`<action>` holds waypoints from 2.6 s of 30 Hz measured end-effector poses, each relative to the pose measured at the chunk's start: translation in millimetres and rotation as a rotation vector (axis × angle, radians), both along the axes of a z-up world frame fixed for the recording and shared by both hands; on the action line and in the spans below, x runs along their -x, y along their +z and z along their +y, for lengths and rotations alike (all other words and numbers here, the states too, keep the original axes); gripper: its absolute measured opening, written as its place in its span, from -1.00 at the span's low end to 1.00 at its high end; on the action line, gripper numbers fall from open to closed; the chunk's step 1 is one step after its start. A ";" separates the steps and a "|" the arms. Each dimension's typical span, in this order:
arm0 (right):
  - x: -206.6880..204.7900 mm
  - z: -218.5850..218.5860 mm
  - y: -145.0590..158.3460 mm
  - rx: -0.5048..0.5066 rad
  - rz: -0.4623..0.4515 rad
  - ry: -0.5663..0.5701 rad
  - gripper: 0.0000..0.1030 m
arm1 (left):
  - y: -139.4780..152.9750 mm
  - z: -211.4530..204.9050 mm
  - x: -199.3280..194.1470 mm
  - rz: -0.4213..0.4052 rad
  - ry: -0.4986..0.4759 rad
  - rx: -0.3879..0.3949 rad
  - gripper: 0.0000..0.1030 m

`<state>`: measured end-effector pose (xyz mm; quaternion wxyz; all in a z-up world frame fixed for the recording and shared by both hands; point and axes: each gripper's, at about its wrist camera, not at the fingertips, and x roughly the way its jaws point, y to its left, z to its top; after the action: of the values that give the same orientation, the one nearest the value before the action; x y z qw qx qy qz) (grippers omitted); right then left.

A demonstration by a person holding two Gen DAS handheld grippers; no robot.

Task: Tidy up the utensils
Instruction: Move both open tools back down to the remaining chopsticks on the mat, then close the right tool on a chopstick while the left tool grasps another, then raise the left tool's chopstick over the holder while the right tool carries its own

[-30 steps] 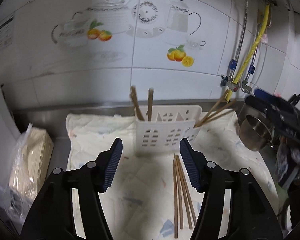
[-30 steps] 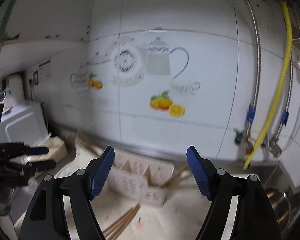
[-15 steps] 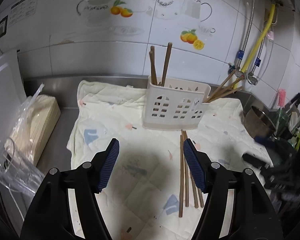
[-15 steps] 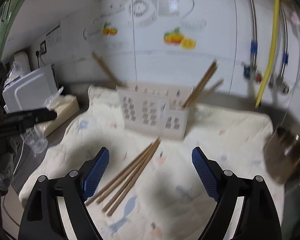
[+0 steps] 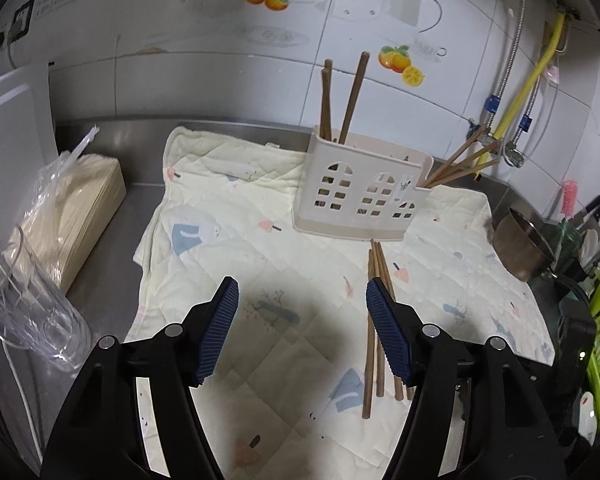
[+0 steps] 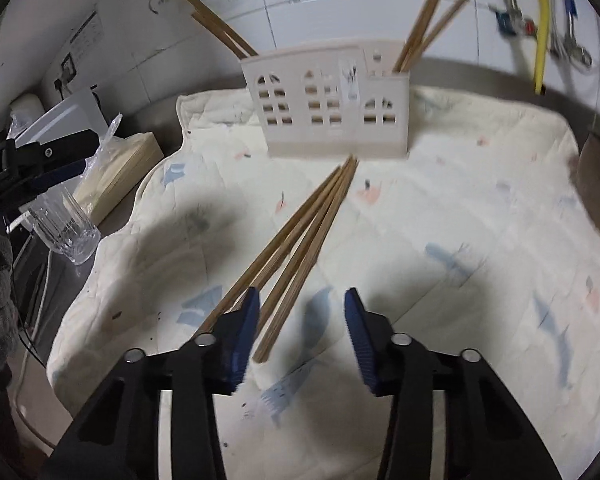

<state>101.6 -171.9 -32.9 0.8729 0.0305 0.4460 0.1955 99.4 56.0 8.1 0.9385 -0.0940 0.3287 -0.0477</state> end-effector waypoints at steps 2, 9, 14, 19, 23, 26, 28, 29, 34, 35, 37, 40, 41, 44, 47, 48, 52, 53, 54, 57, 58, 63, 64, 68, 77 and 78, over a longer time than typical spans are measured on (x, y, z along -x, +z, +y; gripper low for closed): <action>0.1 4.3 -6.4 -0.008 0.023 -0.008 -0.36 | -3.8 0.5 -0.3 0.008 0.000 0.003 0.28; -4.6 15.6 -18.2 -0.019 0.072 -0.020 -0.71 | -14.4 1.3 -2.7 0.030 -0.003 0.009 0.26; -9.9 20.5 -25.0 -0.015 0.092 -0.028 -0.73 | -21.7 -0.3 -3.7 0.043 -0.012 0.011 0.26; -16.0 25.0 -31.9 0.003 0.110 -0.046 -0.80 | -25.3 0.1 -4.3 0.049 -0.012 0.012 0.26; -16.9 28.8 -35.1 0.026 0.109 -0.059 -0.80 | -27.3 0.1 -4.9 0.053 -0.012 0.012 0.25; -17.2 31.8 -35.2 0.043 0.104 -0.066 -0.81 | -30.1 -2.6 -4.9 0.058 -0.018 0.003 0.25; -17.6 30.4 -35.0 0.039 0.106 -0.070 -0.82 | -32.9 -4.8 -5.0 0.065 -0.025 0.002 0.25; -17.2 29.5 -34.7 0.038 0.106 -0.071 -0.82 | -34.3 -6.3 -5.0 0.069 -0.028 -0.002 0.25; -14.8 19.7 -30.1 0.055 0.082 -0.080 -0.84 | -43.5 -17.9 -4.6 0.090 -0.059 -0.017 0.20; -13.9 17.5 -29.2 0.062 0.075 -0.081 -0.84 | -46.5 -21.6 -4.6 0.096 -0.069 -0.020 0.18; -11.9 11.5 -27.6 0.074 0.063 -0.081 -0.84 | -51.7 -28.0 -4.7 0.109 -0.088 -0.024 0.14; -10.3 2.0 -26.8 0.092 0.048 -0.083 -0.85 | -59.0 -36.9 -4.2 0.126 -0.116 -0.016 0.06; -10.1 -1.9 -27.0 0.097 0.046 -0.085 -0.86 | -62.4 -41.2 -4.4 0.135 -0.132 -0.012 0.00; -10.3 -11.4 -28.9 0.099 0.051 -0.086 -0.86 | -73.0 -54.8 -5.7 0.165 -0.174 -0.012 -0.19; -10.1 -19.5 -30.0 0.096 0.052 -0.088 -0.87 | -83.3 -66.5 -8.7 0.195 -0.210 -0.004 -0.40; -9.9 -21.4 -30.0 0.096 0.050 -0.088 -0.87 | -86.1 -69.5 -10.0 0.204 -0.216 -0.004 -0.46; -7.3 -24.1 -31.3 0.092 0.050 -0.085 -0.87 | -98.1 -77.4 -15.2 0.235 -0.222 -0.011 -0.58; -6.9 -24.5 -31.7 0.092 0.050 -0.084 -0.86 | -100.9 -78.3 -16.9 0.243 -0.220 -0.010 -0.59; -6.6 -24.9 -32.2 0.092 0.050 -0.084 -0.86 | -103.2 -78.9 -18.2 0.249 -0.220 -0.008 -0.63; -5.8 -24.8 -33.3 0.089 0.053 -0.082 -0.86 | -108.3 -80.5 -21.2 0.263 -0.217 -0.007 -0.64; -5.4 -25.1 -33.5 0.089 0.053 -0.082 -0.85 | -109.3 -80.4 -22.0 0.265 -0.215 -0.007 -0.64; -3.4 -26.0 -34.2 0.083 0.054 -0.076 -0.83 | -110.7 -85.0 -25.6 0.261 -0.210 -0.033 -0.71; -2.9 -26.3 -34.6 0.080 0.056 -0.075 -0.83 | -110.9 -86.7 -25.6 0.259 -0.210 -0.044 -0.71; -2.2 -26.1 -36.0 0.075 0.055 -0.076 -0.83 | -111.0 -96.6 -25.1 0.245 -0.211 -0.107 -0.72; -0.8 -29.3 -33.1 0.065 0.038 -0.071 -0.87 | -98.8 -101.7 -20.0 0.215 -0.209 -0.135 -0.90; 0.1 -29.4 -31.5 0.066 0.032 -0.071 -0.87 | -95.3 -101.4 -18.6 0.207 -0.209 -0.136 -0.90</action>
<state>101.5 -201.3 -64.4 0.8725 0.0205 0.4649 0.1489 118.0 -45.4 -87.2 0.8939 0.0000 0.4340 -0.1127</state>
